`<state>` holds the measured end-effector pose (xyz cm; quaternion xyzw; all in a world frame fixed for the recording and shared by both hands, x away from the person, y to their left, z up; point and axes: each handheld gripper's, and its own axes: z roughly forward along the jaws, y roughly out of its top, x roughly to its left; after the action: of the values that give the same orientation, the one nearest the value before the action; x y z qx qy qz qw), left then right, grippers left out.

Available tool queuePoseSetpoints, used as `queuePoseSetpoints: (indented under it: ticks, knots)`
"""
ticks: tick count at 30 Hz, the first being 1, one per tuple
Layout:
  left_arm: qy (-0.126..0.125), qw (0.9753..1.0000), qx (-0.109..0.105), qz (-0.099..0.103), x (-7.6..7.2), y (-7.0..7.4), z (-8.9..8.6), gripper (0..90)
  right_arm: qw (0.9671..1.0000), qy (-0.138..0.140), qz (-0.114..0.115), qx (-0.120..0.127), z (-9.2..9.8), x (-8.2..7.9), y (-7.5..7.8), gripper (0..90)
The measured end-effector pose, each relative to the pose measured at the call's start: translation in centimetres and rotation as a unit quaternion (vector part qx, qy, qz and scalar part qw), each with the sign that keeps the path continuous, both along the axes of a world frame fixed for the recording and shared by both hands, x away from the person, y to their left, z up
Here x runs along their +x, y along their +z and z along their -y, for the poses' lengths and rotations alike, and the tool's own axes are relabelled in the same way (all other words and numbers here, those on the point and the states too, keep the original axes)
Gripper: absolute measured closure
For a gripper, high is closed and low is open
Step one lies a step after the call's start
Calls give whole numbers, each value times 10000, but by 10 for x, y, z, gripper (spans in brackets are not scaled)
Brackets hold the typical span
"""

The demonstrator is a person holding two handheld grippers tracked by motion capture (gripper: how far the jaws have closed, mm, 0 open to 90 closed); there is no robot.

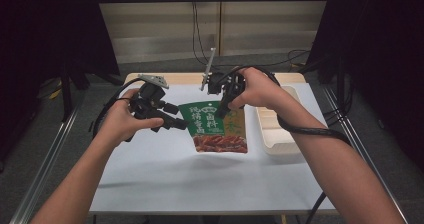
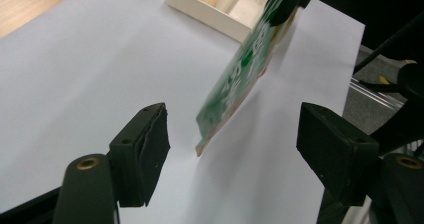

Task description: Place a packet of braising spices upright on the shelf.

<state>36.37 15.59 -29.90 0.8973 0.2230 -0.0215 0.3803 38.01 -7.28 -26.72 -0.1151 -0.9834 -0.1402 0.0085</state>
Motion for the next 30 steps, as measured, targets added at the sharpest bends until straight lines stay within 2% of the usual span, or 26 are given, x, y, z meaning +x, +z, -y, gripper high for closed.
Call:
queuePoseSetpoints:
  ticks: [3, 5, 7, 8, 13, 15, 17, 18, 21, 23, 25, 28, 29, 30]
  knots:
    - [90, 9999, -4, 118, 0, -4, 0, 253, 10000, 14, -8, -32, 5, 1, 1, 900]
    - [161, 9998, 25, 115, 0, -8, 0, 225, 10000, -18, -14, -58, 8, 2, 3, 900]
    - [174, 9996, 114, 181, 1, -13, -1, 178, 10000, -63, -14, -46, 12, 3, 4, 900]
    - [240, 9996, 100, 118, 1, -18, -2, 176, 9999, -117, -28, -47, 17, 4, 5, 900]
    - [359, 9992, 164, 91, 1, -29, -4, 142, 9996, -271, -15, -44, 25, 6, 10, 900]
    - [451, 9989, 89, 31, 1, -35, -6, 112, 9996, -293, -13, -33, 29, 6, 12, 900]
    - [504, 9987, 102, 22, 1, -40, -7, 97, 9993, -363, -17, -42, 33, 7, 14, 900]
    - [601, 9982, 26, 4, 1, -44, -8, 90, 9994, -345, -2, -40, 34, 8, 15, 900]
    - [685, 9976, 98, -31, 1, -51, -10, 55, 9990, -444, -9, -77, 38, 9, 16, 900]
    - [788, 9967, 91, -155, 2, -58, -10, 36, 9989, -469, 5, -76, 41, 10, 17, 900]
    - [841, 9963, 77, -164, 2, -62, -11, 28, 9988, -486, 13, -47, 43, 11, 18, 900]
    - [766, 9966, -12, -318, 3, -67, -13, 10, 9986, -519, 32, -29, 46, 12, 21, 900]
    - [701, 9970, 80, -319, 3, -69, -14, 10, 9984, -555, 41, -29, 47, 13, 22, 900]
    - [668, 9972, 68, -333, 3, -71, -15, 8, 9986, -529, 34, -20, 48, 13, 23, 900]
